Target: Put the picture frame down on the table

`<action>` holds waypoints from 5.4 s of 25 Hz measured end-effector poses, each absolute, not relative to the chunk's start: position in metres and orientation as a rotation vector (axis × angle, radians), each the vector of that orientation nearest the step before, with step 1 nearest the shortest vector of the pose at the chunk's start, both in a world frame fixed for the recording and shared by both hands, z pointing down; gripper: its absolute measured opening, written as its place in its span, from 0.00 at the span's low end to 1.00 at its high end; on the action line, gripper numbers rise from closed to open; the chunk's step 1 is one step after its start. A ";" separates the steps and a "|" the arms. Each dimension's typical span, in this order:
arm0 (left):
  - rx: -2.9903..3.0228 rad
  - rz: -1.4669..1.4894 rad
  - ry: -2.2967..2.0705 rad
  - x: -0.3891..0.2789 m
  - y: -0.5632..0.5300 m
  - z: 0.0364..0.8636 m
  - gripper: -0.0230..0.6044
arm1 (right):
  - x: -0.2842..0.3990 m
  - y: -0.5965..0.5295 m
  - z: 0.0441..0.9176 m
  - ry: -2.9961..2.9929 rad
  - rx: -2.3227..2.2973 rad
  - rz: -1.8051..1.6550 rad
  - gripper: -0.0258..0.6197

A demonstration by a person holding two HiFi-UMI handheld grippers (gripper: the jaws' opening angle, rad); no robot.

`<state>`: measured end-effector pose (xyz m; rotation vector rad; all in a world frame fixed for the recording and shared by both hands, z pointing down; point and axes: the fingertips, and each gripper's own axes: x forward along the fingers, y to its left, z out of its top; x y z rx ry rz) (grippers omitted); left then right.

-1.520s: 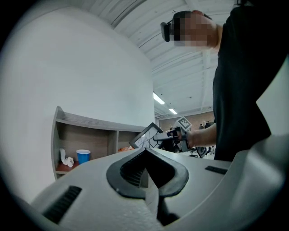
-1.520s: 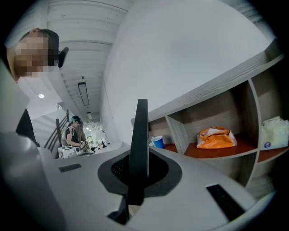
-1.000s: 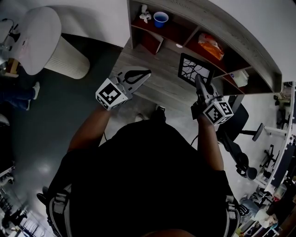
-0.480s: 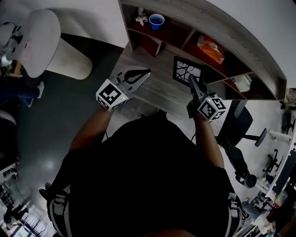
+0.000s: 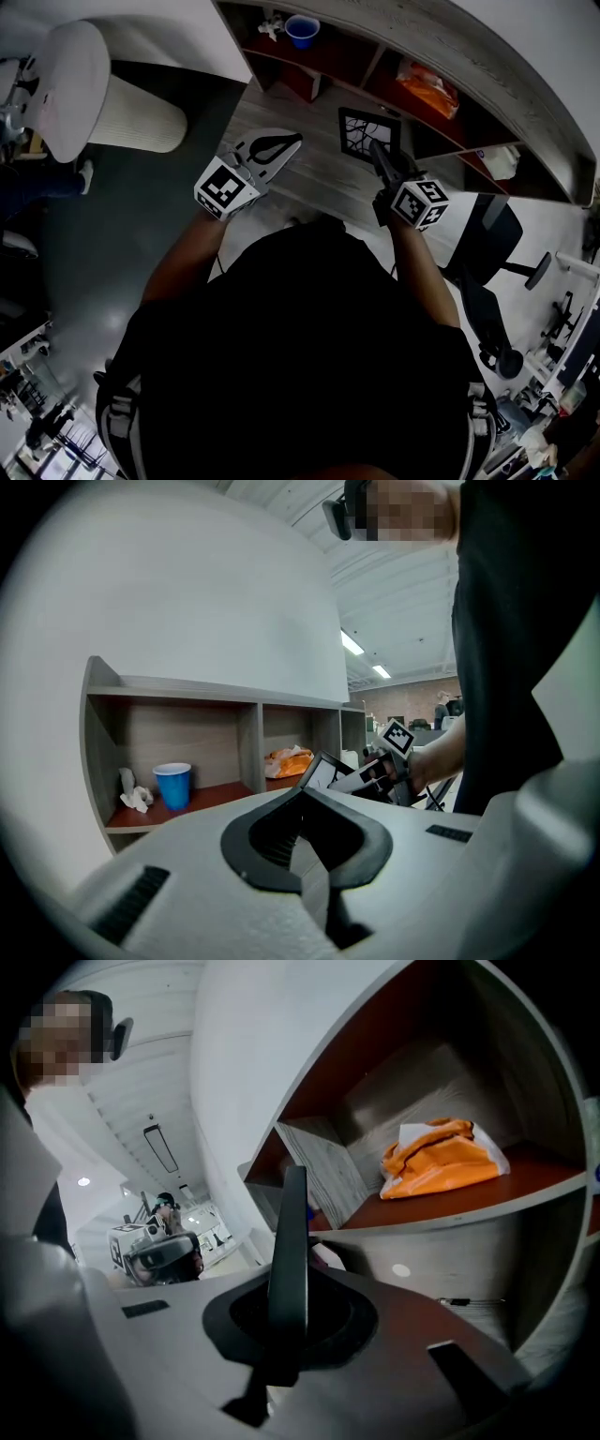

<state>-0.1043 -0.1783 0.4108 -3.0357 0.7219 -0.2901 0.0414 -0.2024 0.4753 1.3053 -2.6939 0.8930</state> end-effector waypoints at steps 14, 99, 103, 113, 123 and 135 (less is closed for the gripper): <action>-3.055 -0.399 0.585 -0.059 -0.190 0.439 0.06 | 0.063 -0.224 0.540 -2.589 1.265 1.065 0.07; -3.203 -0.684 0.543 -0.005 -0.209 0.550 0.06 | 0.115 -0.238 0.794 -2.046 1.316 1.256 0.18; -3.209 -0.688 0.537 -0.004 -0.207 0.553 0.06 | 0.120 -0.235 0.799 -2.018 1.313 1.231 0.23; -3.220 -0.696 0.527 -0.002 -0.205 0.556 0.06 | 0.134 -0.232 0.809 -1.961 1.311 1.188 0.35; -3.253 -0.706 0.527 0.001 -0.202 0.560 0.06 | 0.151 -0.227 0.822 -1.876 1.342 1.180 0.46; -3.277 -0.730 0.466 0.006 -0.197 0.570 0.06 | 0.157 -0.219 0.834 -1.847 1.317 1.193 0.52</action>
